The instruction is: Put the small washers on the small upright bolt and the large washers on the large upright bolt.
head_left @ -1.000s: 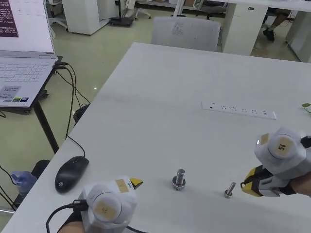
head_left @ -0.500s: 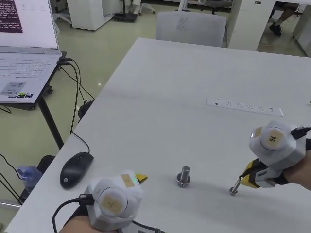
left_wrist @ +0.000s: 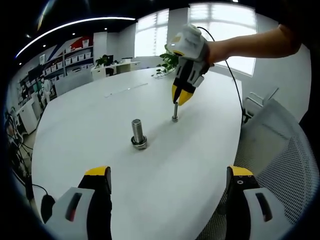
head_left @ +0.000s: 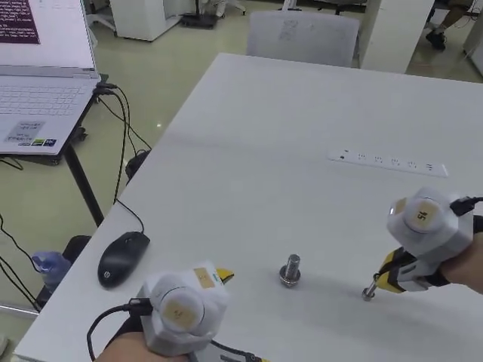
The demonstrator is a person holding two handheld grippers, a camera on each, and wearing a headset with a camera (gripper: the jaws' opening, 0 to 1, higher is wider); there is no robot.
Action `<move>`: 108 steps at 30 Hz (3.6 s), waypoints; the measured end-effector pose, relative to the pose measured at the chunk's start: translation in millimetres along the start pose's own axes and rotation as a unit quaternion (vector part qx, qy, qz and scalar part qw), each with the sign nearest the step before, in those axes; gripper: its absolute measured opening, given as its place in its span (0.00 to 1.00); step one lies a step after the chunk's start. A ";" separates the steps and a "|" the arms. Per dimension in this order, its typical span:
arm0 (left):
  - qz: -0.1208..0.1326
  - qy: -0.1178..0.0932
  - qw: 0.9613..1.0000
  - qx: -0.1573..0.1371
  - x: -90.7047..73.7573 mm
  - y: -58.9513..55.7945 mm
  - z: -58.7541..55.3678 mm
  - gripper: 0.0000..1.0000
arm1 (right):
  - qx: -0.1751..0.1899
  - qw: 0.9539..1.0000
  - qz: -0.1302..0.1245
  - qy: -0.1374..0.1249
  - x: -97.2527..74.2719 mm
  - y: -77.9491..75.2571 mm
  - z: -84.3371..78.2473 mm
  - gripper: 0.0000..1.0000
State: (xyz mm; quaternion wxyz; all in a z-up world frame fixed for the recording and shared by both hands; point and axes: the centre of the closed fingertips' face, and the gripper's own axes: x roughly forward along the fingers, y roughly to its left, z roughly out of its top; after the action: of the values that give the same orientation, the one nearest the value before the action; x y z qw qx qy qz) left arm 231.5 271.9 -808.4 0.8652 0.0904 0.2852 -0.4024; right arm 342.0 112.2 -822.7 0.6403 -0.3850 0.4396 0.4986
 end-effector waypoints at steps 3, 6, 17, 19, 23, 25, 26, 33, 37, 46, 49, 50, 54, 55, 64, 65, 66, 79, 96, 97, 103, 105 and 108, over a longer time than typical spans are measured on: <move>0.000 0.003 1.000 -0.002 0.4 -0.4 -1.9 0.95 | 0.000 1.000 0.003 0.007 3.0 1.1 -3.2 0.13; 0.000 0.004 1.000 -0.002 0.3 -0.8 -3.4 0.95 | -0.003 1.000 0.006 0.008 6.8 1.6 -5.1 0.13; 0.001 0.012 1.000 -0.007 -3.1 -3.1 -10.0 0.94 | -0.005 1.000 0.016 0.018 25.0 3.8 -10.8 0.13; 0.001 0.013 1.000 -0.007 -3.7 -3.6 -10.6 0.94 | -0.005 1.000 0.017 0.020 27.1 4.3 -12.1 0.13; 0.000 0.016 1.000 -0.007 -3.5 -5.2 -13.1 0.93 | -0.007 0.999 0.020 0.024 33.2 5.5 -16.0 0.13; 0.001 0.018 1.000 -0.007 -3.7 -5.4 -14.5 0.93 | -0.007 0.999 0.021 0.024 35.4 6.2 -16.7 0.13; 0.001 0.018 1.000 -0.007 -4.1 -5.8 -14.7 0.93 | -0.009 0.999 0.021 0.025 36.8 6.9 -17.5 0.13; 0.000 0.020 1.000 -0.007 -5.7 -7.2 -15.7 0.93 | -0.011 1.000 0.018 0.021 36.6 7.1 -15.1 0.13; 0.000 0.020 1.000 -0.007 -5.6 -9.0 -15.2 0.92 | -0.017 0.999 0.014 0.024 37.3 6.7 -16.4 0.13; -0.001 0.019 1.000 -0.004 -6.2 -12.2 -13.0 0.92 | -0.020 1.000 0.006 0.022 37.7 4.2 -18.1 0.14; 0.000 0.018 1.000 -0.003 -6.4 -13.6 -12.7 0.92 | -0.015 1.000 0.001 0.013 36.7 4.0 -17.4 0.19; 0.000 0.017 1.000 -0.004 -6.4 -14.1 -12.6 0.93 | -0.013 1.000 0.000 0.009 35.7 3.6 -16.7 0.20; 0.003 0.016 1.000 -0.008 -5.6 -14.4 -14.6 0.93 | -0.010 1.000 -0.008 -0.013 29.8 4.2 -12.8 0.24; 0.002 0.017 1.000 -0.009 -5.7 -15.0 -15.1 0.93 | -0.006 1.000 -0.009 -0.020 28.0 4.3 -12.0 0.26; 0.000 0.009 1.000 -0.007 -5.7 -16.4 -11.1 0.94 | 0.047 0.994 -0.039 -0.091 -5.1 1.7 -13.7 0.35; 0.000 0.009 1.000 -0.008 -5.4 -15.9 -11.0 0.94 | 0.056 0.992 -0.041 -0.104 -8.8 2.4 -13.5 0.35; -0.001 0.006 1.000 -0.008 -5.0 -15.4 -10.2 0.94 | 0.065 0.989 -0.041 -0.123 -14.6 5.8 -12.4 0.36; 0.001 0.002 1.000 -0.013 -9.6 -11.3 -2.5 0.94 | 0.169 0.949 -0.011 -0.265 -32.3 60.2 -16.7 0.52; -0.008 -0.014 1.000 -0.023 -9.8 -16.8 4.6 0.98 | 0.188 0.916 -0.027 -0.353 -50.4 75.7 -14.5 0.82; -0.007 -0.016 1.000 -0.025 -9.0 -15.9 5.3 0.98 | 0.188 0.916 -0.030 -0.353 -50.0 76.5 -15.3 0.82; -0.004 -0.020 1.000 -0.022 -6.8 -12.6 9.1 0.99 | 0.194 0.914 -0.034 -0.355 -47.9 85.3 -19.9 0.87; -0.004 -0.021 1.000 -0.022 -5.7 -11.9 8.8 0.99 | 0.186 0.916 -0.040 -0.353 -47.2 86.3 -21.2 0.90; -0.004 -0.021 0.999 -0.023 -4.3 -11.7 8.1 0.99 | 0.189 0.914 -0.046 -0.356 -48.0 83.9 -21.2 0.93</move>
State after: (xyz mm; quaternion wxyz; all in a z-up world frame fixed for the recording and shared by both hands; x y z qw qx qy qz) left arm 224.0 263.9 -798.5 0.8710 0.0604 0.2770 -0.4012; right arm 250.6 95.5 -788.5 0.8373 -0.0734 0.2502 0.4805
